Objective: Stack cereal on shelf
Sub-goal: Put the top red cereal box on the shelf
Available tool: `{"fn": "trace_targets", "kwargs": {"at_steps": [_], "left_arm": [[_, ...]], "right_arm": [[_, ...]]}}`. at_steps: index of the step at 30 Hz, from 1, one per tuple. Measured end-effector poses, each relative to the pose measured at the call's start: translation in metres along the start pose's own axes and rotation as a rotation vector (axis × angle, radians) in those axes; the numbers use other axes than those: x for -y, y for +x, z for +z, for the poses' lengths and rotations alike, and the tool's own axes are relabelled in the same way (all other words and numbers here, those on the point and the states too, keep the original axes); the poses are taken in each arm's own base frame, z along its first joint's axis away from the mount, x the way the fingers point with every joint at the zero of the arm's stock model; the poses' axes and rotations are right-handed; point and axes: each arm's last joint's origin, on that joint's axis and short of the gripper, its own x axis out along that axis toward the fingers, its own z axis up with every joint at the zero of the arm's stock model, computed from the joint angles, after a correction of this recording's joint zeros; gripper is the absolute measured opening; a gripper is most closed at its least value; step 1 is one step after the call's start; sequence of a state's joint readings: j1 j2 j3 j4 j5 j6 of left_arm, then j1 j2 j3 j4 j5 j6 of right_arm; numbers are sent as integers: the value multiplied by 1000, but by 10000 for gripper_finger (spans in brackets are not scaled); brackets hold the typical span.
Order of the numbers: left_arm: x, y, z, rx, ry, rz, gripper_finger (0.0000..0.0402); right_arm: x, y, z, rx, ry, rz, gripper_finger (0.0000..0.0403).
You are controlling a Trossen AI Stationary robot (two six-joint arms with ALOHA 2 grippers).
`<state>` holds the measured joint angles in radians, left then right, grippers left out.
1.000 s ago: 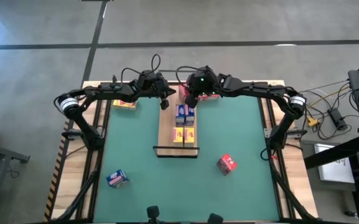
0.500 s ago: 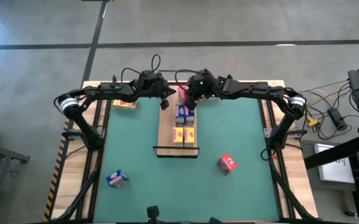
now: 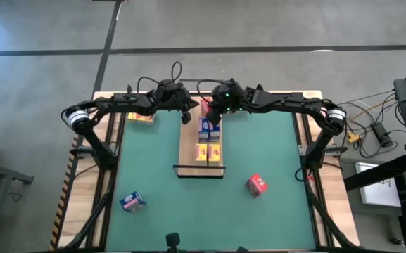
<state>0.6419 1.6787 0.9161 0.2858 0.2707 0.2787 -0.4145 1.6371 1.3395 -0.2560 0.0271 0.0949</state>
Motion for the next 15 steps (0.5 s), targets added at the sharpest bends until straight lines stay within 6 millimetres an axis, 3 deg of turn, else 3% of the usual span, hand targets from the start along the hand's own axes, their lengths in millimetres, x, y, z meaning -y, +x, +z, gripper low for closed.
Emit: {"fn": "trace_targets", "kwargs": {"at_steps": [15], "left_arm": [[1,6,-12,-66,32,-21,0]], "right_arm": [[-2,-8,20,67,-29,5,13]]}}
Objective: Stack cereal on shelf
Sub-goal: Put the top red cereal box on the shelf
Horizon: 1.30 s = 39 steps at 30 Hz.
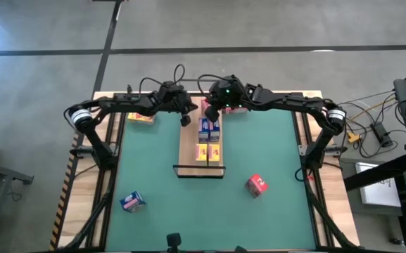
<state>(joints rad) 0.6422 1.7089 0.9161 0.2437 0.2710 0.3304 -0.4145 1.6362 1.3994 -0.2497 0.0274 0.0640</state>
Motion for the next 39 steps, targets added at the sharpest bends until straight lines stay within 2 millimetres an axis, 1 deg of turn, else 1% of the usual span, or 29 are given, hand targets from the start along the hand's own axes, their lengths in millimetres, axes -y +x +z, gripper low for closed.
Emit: {"fn": "trace_targets", "kwargs": {"at_steps": [6,13,20,29,34,39], "left_arm": [[0,7,-6,-15,-4,-8,0],[1,13,-6,57,8,-75,0],[-1,21,-4,138,31,-55,0],[-4,32,-6,134,8,-57,0],[-3,32,-8,109,-6,-66,0],[-3,26,-6,87,-8,-73,0]], "right_arm": [[0,1,0,3,2,1,13],[-1,1,0,3,4,2,13],[-1,1,-1,-2,3,2,13],[-1,1,-2,-12,3,1,13],[-1,1,-5,-44,2,-1,13],[0,1,-8,-76,-5,-4,13]]}}
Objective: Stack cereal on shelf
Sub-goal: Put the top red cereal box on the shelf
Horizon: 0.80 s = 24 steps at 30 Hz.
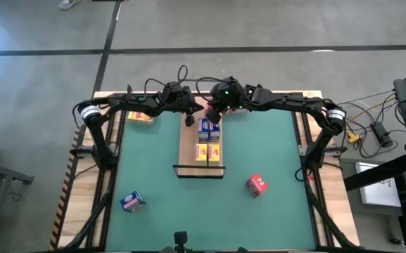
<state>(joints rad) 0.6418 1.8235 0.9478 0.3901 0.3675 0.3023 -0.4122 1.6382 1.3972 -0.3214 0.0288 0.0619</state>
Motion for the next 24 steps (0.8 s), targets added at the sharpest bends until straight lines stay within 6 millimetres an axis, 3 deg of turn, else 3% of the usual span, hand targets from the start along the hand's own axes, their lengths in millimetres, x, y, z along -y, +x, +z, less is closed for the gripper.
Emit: {"fn": "trace_targets", "kwargs": {"at_steps": [14,24], "left_arm": [[6,-4,8,110,47,-226,0],[3,-4,8,88,41,-153,0]], "right_arm": [[1,-26,6,13,-20,-50,13],[1,-32,2,-17,-3,-50,13]]}}
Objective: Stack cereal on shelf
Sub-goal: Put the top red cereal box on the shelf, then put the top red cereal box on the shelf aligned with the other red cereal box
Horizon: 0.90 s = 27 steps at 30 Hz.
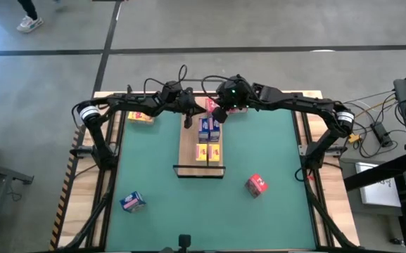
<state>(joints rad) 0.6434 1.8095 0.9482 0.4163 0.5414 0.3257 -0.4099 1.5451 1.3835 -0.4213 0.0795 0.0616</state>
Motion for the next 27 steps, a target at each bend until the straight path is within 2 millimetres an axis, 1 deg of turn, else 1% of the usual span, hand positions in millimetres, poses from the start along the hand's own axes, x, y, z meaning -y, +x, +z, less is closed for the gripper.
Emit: {"fn": "trace_targets", "kwargs": {"at_steps": [3,11,15,19,22,27], "left_arm": [[-1,0,0,-9,4,42,0],[-2,0,2,-3,0,48,0],[-6,-4,3,2,-31,60,0],[-8,-12,10,20,-54,76,0],[-6,-21,18,33,-48,81,0],[1,-39,33,48,-40,85,0]], "right_arm": [[0,2,-4,-13,5,0,13],[0,4,-8,-30,19,-1,13],[5,5,-12,-64,54,-27,13],[18,4,-19,-136,96,-110,13],[32,3,-25,-195,135,-153,13],[60,10,-45,-264,193,-194,13]]}}
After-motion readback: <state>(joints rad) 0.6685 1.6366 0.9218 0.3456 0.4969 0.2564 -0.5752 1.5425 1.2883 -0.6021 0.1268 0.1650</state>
